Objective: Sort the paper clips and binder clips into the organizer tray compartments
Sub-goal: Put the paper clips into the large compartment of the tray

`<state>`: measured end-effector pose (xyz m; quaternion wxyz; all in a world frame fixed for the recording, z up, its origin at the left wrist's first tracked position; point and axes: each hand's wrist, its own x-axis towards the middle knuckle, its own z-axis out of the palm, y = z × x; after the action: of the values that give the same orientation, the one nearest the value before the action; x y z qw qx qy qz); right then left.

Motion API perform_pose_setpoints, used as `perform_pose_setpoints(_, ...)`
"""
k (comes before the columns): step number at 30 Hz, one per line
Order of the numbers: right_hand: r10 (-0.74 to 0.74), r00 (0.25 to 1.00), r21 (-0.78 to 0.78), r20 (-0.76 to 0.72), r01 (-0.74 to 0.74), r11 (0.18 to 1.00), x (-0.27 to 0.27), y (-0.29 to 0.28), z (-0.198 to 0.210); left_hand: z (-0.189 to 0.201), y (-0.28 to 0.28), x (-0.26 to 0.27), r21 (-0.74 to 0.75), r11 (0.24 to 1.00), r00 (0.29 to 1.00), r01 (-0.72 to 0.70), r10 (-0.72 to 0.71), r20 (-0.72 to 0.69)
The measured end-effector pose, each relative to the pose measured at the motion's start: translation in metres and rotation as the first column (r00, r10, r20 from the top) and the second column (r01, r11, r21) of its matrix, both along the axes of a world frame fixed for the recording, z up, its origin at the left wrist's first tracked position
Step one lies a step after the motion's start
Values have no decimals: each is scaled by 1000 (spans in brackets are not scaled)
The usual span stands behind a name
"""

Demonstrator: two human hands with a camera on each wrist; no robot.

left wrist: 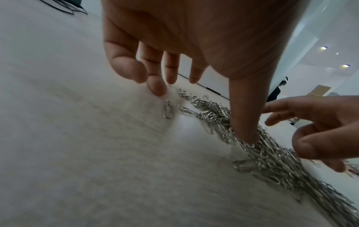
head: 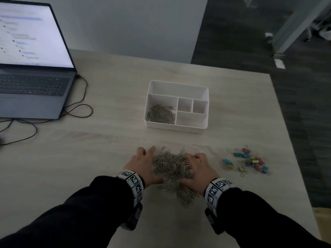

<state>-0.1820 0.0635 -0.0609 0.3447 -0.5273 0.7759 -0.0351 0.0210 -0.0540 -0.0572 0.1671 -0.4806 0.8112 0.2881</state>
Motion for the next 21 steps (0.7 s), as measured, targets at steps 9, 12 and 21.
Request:
perform_pose_setpoints(9, 141, 990, -13, 28, -140, 990, 15, -28, -7, -1, 8, -37, 3, 990, 989, 144, -144, -21)
perform_pose_setpoints(12, 164, 985, -27, 60, -163, 986, 18, -32, -8, -2, 7, -38, 16, 986, 985, 164, -163, -51)
perform_pose_setpoints(21, 196, 976, -112, 98, -185, 976, 7, -43, -7, -5, -17, -23, 99, 992, 982, 84, -65, -177)
